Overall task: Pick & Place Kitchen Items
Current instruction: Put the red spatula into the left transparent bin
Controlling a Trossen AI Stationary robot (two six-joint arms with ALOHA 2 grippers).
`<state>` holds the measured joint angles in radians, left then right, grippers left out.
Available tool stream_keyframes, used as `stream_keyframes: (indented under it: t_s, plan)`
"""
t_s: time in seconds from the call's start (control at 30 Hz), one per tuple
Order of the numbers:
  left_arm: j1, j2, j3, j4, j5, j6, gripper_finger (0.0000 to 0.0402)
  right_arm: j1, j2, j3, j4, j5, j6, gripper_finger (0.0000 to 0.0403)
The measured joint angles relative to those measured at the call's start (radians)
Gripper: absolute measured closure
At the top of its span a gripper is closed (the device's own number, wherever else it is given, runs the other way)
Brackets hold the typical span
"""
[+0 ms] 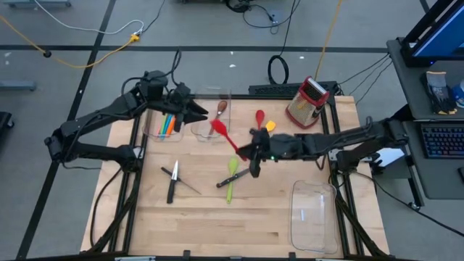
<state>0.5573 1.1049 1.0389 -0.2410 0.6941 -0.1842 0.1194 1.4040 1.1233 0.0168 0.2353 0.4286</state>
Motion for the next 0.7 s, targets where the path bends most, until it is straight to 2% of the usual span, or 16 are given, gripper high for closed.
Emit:
stream_keyframes:
  t_s: [0.33,0.6,0.7]
  plan:
    - [-0.104,0.0,0.0,0.256,0.028,-0.147,0.0259,-0.102,-0.005,0.0,0.23,-0.015,-0.1,0.0382]
    - [-0.148,0.031,0.0,0.406,-0.063,-0.246,0.0258,-0.179,-0.005,0.0,0.401,-0.153,-0.066,0.0382]
    - [-0.163,0.066,0.001,0.447,-0.139,-0.265,0.0257,-0.203,-0.005,0.0,0.447,-0.205,-0.038,0.0382]
